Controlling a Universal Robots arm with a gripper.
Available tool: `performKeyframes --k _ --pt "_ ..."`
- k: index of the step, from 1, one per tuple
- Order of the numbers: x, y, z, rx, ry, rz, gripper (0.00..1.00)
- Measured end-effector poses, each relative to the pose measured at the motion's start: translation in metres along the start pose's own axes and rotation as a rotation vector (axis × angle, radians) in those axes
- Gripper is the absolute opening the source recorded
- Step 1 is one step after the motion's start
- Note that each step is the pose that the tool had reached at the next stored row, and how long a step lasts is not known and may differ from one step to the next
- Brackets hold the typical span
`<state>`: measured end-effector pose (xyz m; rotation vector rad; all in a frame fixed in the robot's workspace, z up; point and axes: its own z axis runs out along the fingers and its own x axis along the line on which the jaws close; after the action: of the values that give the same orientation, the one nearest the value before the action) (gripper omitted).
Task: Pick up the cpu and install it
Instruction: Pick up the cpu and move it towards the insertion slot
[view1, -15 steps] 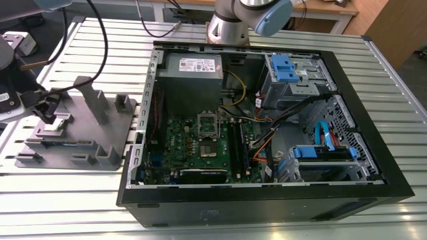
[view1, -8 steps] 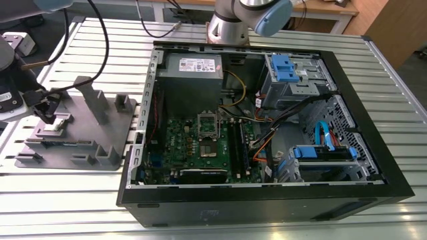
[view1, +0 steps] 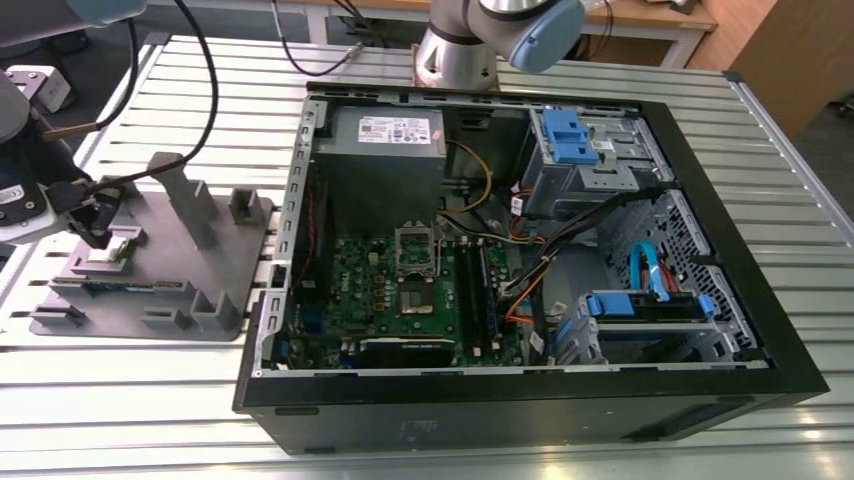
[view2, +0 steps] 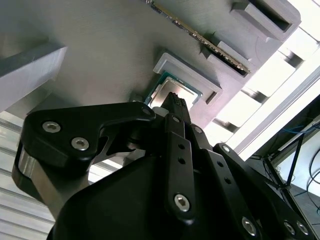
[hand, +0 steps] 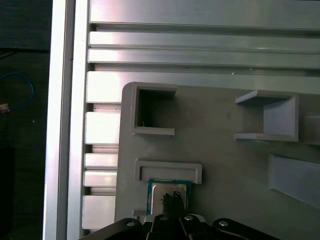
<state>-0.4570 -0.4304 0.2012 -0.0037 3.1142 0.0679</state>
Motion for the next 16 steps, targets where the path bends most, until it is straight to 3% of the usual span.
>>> performKeyframes --k 2,5,8,12,16 --pt "0.0 0.0 0.0 0.0002 0.0 0.0 0.11" --pt "0.0 0.0 0.0 0.0004 0.0 0.0 0.29" --pt "0.0 0.0 0.0 0.0006 0.0 0.0 0.35" --pt "0.0 0.0 0.0 0.001 0.0 0.0 0.53" --pt "0.0001 0.0002 0.002 0.0044 -0.0002 0.003 0.53"
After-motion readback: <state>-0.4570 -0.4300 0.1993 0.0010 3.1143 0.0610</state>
